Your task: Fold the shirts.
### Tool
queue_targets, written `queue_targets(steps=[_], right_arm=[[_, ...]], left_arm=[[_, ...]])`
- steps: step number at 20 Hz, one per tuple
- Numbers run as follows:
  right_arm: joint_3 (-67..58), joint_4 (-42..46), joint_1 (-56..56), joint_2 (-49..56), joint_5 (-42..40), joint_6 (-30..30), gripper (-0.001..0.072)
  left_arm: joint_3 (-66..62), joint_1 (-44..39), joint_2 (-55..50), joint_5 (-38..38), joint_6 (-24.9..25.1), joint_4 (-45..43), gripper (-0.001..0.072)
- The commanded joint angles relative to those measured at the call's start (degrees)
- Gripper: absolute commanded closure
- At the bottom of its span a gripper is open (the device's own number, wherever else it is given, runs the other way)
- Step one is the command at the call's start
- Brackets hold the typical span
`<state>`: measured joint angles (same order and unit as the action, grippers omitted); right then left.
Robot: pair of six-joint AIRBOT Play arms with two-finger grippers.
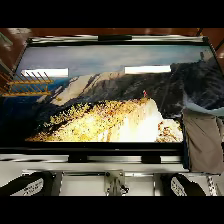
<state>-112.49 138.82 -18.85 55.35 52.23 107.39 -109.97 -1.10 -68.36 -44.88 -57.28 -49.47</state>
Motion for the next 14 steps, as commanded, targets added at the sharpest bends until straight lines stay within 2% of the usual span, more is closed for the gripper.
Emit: queue_targets(steps=[1, 7, 14], right_arm=[[0.0, 0.2, -6.0, -0.2, -1.6, 0.6, 0.0655], [0.0, 0.5, -15.3, 0.0, -3.2, 3.3, 0.0655], [0.0, -0.1, -27.8, 0.1, 7.7, 4.2, 0.0654]], left_arm=[[0.0, 0.0, 0.0, -1.8, 0.0, 0.0, 0.0171], [0.0, 0.0, 0.0, -3.1, 0.0, 0.0, 0.0171], [0.1, 0.0, 0.0, -3.8, 0.0, 0.0, 0.0171]])
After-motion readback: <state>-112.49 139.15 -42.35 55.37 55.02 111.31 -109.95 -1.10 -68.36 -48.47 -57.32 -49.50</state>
